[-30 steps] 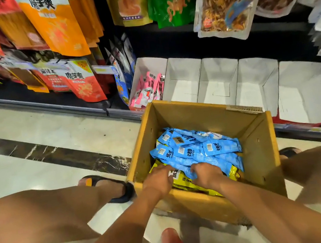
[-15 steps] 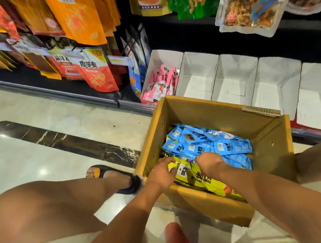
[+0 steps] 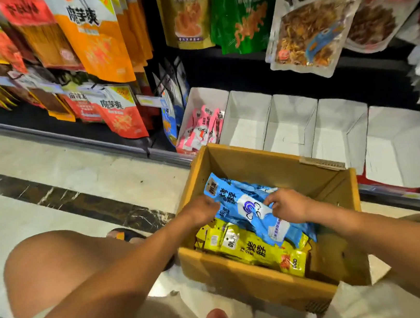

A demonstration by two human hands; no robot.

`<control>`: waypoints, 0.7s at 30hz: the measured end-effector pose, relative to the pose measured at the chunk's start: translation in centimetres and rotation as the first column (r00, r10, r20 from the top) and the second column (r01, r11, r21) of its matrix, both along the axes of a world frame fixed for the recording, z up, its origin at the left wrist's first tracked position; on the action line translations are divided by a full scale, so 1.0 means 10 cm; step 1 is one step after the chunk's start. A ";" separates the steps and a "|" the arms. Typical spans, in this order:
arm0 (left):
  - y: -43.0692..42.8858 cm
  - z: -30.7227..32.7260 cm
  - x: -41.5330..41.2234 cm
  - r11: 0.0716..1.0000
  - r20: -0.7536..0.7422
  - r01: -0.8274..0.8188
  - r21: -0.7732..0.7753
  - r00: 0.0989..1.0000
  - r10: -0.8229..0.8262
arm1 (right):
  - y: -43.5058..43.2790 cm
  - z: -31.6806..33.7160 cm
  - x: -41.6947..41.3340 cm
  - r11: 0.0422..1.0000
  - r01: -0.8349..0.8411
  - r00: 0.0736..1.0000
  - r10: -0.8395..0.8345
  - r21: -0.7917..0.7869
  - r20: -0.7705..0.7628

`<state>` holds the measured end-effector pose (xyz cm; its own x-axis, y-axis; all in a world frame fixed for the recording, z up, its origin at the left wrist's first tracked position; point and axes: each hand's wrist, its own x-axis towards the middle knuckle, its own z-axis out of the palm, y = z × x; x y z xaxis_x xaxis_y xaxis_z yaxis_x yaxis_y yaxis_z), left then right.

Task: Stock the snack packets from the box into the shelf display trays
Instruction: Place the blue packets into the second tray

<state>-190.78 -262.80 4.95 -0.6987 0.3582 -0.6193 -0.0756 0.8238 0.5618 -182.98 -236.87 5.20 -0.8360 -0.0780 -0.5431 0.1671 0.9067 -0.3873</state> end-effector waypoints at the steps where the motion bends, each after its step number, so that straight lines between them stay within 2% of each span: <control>1: 0.03 0.11 -0.07 0.999 0.008 0.042 -0.007 0.999 -0.042 | 0.06 0.08 0.00 0.998 0.037 0.999 -0.038 -0.054 -0.017; 3: 0.11 0.24 -0.18 0.996 0.020 0.086 -0.026 0.996 -0.085 | 0.18 0.25 -0.02 0.960 0.153 0.987 -0.160 -0.233 -0.015; 5: 0.20 0.35 -0.22 0.998 0.092 0.066 -0.006 0.994 -0.065 | 0.26 0.40 -0.03 0.828 0.309 0.948 -0.307 -0.467 0.082; 8: 0.39 0.50 -0.23 0.964 0.366 -0.195 0.180 0.923 0.118 | 0.34 0.57 -0.04 0.578 0.455 0.879 -0.411 -0.677 0.240; 10: 0.54 0.61 -0.27 0.871 0.510 -0.372 0.321 0.843 0.172 | 0.35 0.63 -0.05 0.482 0.469 0.865 -0.419 -0.740 0.276; 11: 0.62 0.65 -0.31 0.789 0.567 -0.473 0.392 0.800 0.198 | 0.34 0.66 -0.06 0.446 0.479 0.858 -0.422 -0.756 0.294; 13: 0.75 0.70 -0.41 0.579 0.645 -0.646 0.496 0.721 0.252 | 0.33 0.66 -0.11 0.419 0.480 0.853 -0.429 -0.771 0.298; 15: 0.79 0.72 -0.53 0.439 0.662 -0.704 0.558 0.697 0.275 | 0.30 0.63 -0.19 0.394 0.480 0.846 -0.444 -0.784 0.295; 19: 0.81 0.77 -0.69 0.345 0.598 -0.647 0.680 0.762 0.249 | 0.16 0.53 -0.42 0.422 0.440 0.872 -0.412 -0.793 0.265; 21: 0.79 0.73 -0.78 0.315 0.532 -0.619 0.719 0.782 0.323 | 0.06 0.51 -0.58 0.423 0.431 0.884 -0.375 -0.797 0.279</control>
